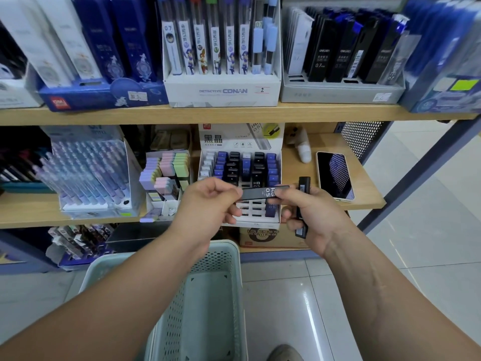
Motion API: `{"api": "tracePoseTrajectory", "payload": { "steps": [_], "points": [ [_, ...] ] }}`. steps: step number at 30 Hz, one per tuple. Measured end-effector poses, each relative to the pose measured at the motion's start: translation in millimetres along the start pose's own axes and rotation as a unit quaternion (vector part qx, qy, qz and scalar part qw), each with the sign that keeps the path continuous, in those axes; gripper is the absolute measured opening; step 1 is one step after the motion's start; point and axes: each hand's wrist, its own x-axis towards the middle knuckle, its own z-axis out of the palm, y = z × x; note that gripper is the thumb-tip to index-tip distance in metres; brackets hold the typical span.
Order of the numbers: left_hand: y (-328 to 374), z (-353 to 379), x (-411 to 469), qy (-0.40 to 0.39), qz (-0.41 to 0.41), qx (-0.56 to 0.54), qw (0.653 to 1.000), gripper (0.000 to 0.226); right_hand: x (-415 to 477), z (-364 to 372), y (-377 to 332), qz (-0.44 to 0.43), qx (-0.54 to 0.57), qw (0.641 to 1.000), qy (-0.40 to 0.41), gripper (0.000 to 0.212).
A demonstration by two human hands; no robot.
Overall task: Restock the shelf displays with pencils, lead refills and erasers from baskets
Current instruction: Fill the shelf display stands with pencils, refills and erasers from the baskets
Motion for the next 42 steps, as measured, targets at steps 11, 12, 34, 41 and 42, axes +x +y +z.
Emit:
{"api": "tracePoseTrajectory", "payload": {
  "steps": [11,12,34,41,42],
  "points": [
    [-3,14,-1,-0.166,0.081,0.207,0.961,0.034,-3,2,3,0.009,-0.098,0.994,-0.056,0.015],
    [-4,16,1,-0.172,0.091,0.225,0.955,0.034,-3,1,3,0.009,-0.097,0.994,-0.05,0.015],
    [17,17,43,-0.035,0.207,0.257,0.943,0.02,8,-9,1,0.047,-0.033,0.996,0.071,0.037],
    [18,23,60,-0.051,0.241,0.388,0.888,0.022,6,-11,-5,0.076,0.052,0.993,0.069,0.047],
    [18,23,61,-0.052,0.242,0.397,0.884,0.02,6,-11,-5,0.077,0.053,0.993,0.068,0.048]
  ]
}}
